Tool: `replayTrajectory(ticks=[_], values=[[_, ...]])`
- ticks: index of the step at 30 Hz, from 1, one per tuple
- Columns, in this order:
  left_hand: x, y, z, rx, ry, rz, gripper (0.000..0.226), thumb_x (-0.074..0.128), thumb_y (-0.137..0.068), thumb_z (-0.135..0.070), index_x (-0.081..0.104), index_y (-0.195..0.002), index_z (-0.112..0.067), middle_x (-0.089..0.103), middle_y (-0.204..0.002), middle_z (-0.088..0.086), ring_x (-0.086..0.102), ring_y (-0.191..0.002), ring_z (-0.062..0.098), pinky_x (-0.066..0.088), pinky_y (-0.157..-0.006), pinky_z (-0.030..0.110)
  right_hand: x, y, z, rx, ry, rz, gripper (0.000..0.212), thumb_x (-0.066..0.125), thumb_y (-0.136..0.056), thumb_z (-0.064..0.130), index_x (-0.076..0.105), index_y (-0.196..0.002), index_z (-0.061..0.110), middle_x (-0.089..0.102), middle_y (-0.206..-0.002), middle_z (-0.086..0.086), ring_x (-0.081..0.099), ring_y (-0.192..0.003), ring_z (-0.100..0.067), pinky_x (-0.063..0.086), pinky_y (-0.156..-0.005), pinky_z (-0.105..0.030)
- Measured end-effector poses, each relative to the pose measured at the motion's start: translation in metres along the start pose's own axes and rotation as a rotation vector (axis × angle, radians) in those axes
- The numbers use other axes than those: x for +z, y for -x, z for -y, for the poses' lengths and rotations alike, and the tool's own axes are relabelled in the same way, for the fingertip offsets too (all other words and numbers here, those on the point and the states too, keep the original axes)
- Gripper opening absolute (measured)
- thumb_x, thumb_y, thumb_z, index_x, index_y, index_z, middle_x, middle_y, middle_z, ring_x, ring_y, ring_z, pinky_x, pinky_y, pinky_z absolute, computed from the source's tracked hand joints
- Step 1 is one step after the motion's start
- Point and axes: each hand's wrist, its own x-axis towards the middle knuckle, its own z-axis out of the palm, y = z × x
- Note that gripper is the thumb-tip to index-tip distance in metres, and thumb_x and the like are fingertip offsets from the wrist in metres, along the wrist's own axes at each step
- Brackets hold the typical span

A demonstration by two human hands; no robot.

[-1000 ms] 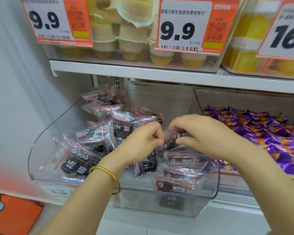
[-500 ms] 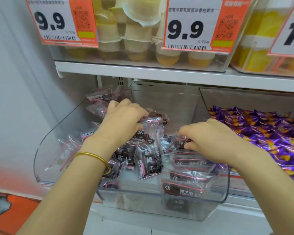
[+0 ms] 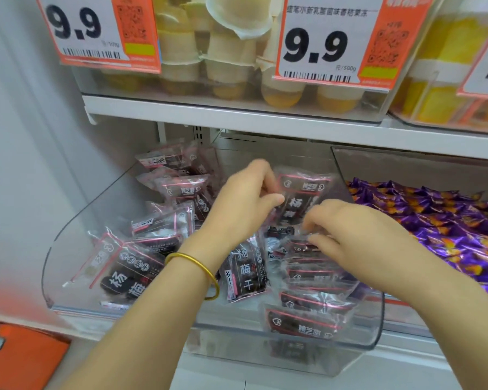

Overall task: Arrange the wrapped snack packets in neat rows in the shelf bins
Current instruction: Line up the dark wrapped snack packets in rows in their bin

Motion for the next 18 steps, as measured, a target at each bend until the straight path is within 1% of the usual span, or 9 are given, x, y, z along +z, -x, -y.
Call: replayTrajectory(ticks=[2, 4, 6, 7, 9, 11, 13, 15, 18], values=[[0.006, -0.002, 0.004, -0.035, 0.058, 0.074, 0.016, 0.067, -0.084, -0.015, 0.052, -0.081, -0.011, 0.063, -0.082, 0.002, 0.063, -0.08, 0.019, 0.052, -0.074, 0.033, -0.002, 0.002, 0.0, 0.039, -0.055, -0.186, 0.019, 0.059, -0.087, 0.025, 0.049, -0.104, 0.022, 0.047, -0.104, 0.001, 0.056, -0.089, -0.026, 0.049, -0.072, -0.041], [0.01, -0.005, 0.007, -0.03, 0.071, 0.141, 0.02, 0.068, -0.083, -0.014, 0.05, -0.075, -0.013, 0.062, -0.078, 0.001, 0.062, -0.077, 0.019, 0.051, -0.072, 0.032, -0.005, -0.001, -0.004, 0.054, -0.021, -0.312, 0.041, 0.075, -0.073, 0.019, 0.052, -0.106, 0.014, 0.049, -0.104, -0.006, 0.052, -0.089, -0.032, 0.049, -0.068, -0.043], [0.012, -0.007, 0.008, -0.008, 0.095, 0.195, 0.025, 0.069, -0.082, -0.009, 0.047, -0.071, -0.017, 0.06, -0.075, -0.005, 0.061, -0.073, 0.008, 0.049, -0.07, 0.025, -0.003, -0.008, -0.007, 0.042, 0.06, -0.282, 0.062, 0.078, -0.07, 0.024, 0.05, -0.124, 0.013, 0.054, -0.117, -0.009, 0.051, -0.103, -0.035, 0.048, -0.08, -0.046], [0.014, -0.008, 0.007, 0.001, 0.113, 0.232, 0.026, 0.069, -0.081, -0.007, 0.048, -0.07, -0.017, 0.061, -0.075, -0.007, 0.061, -0.071, 0.002, 0.05, -0.069, 0.021, -0.002, -0.011, -0.008, 0.033, 0.082, -0.222, 0.064, 0.074, -0.075, 0.03, 0.044, -0.131, 0.018, 0.053, -0.125, -0.005, 0.049, -0.111, -0.032, 0.044, -0.089, -0.046], [0.013, -0.01, 0.005, 0.011, 0.097, 0.32, 0.022, 0.068, -0.08, -0.002, 0.053, -0.072, -0.015, 0.066, -0.08, -0.001, 0.065, -0.077, 0.006, 0.053, -0.075, 0.023, 0.002, -0.016, -0.011, 0.002, 0.027, -0.126, 0.046, 0.059, -0.088, 0.034, 0.043, -0.13, 0.028, 0.056, -0.126, 0.004, 0.051, -0.116, -0.022, 0.036, -0.098, -0.038], [0.006, -0.017, 0.002, -0.001, 0.089, 0.412, 0.019, 0.06, -0.082, 0.008, 0.06, -0.077, -0.011, 0.07, -0.09, 0.007, 0.067, -0.085, 0.013, 0.054, -0.077, 0.022, 0.004, -0.017, -0.015, -0.039, -0.022, -0.067, 0.029, 0.051, -0.094, 0.031, 0.05, -0.123, 0.032, 0.062, -0.118, 0.008, 0.055, -0.11, -0.018, 0.033, -0.096, -0.032], [0.002, -0.031, 0.003, -0.029, 0.078, 0.415, 0.033, 0.044, -0.082, 0.018, 0.064, -0.089, -0.006, 0.069, -0.099, 0.01, 0.066, -0.091, 0.014, 0.05, -0.075, 0.015, 0.003, -0.017, -0.017, -0.05, -0.079, -0.063, 0.024, 0.05, -0.095, 0.029, 0.055, -0.119, 0.032, 0.064, -0.114, 0.008, 0.057, -0.107, -0.017, 0.032, -0.093, -0.03], [0.006, -0.046, 0.005, 0.018, -0.119, 0.437, 0.04, 0.04, -0.084, 0.014, 0.064, -0.107, -0.009, 0.066, -0.111, 0.005, 0.061, -0.099, 0.012, 0.043, -0.074, 0.009, 0.004, -0.018, -0.02, -0.055, -0.105, -0.076, 0.022, 0.049, -0.096, 0.029, 0.057, -0.117, 0.031, 0.066, -0.111, 0.008, 0.057, -0.104, -0.018, 0.03, -0.088, -0.027], [0.028, -0.058, 0.01, 0.1, -0.381, 0.592, 0.03, 0.049, -0.093, -0.008, 0.06, -0.12, -0.014, 0.062, -0.122, 0.004, 0.056, -0.103, 0.016, 0.033, -0.072, 0.011, 0.005, -0.018, -0.022, -0.064, -0.125, -0.062, 0.02, 0.049, -0.096, 0.028, 0.058, -0.114, 0.03, 0.068, -0.104, 0.007, 0.059, -0.097, -0.019, 0.024, -0.081, -0.025]])
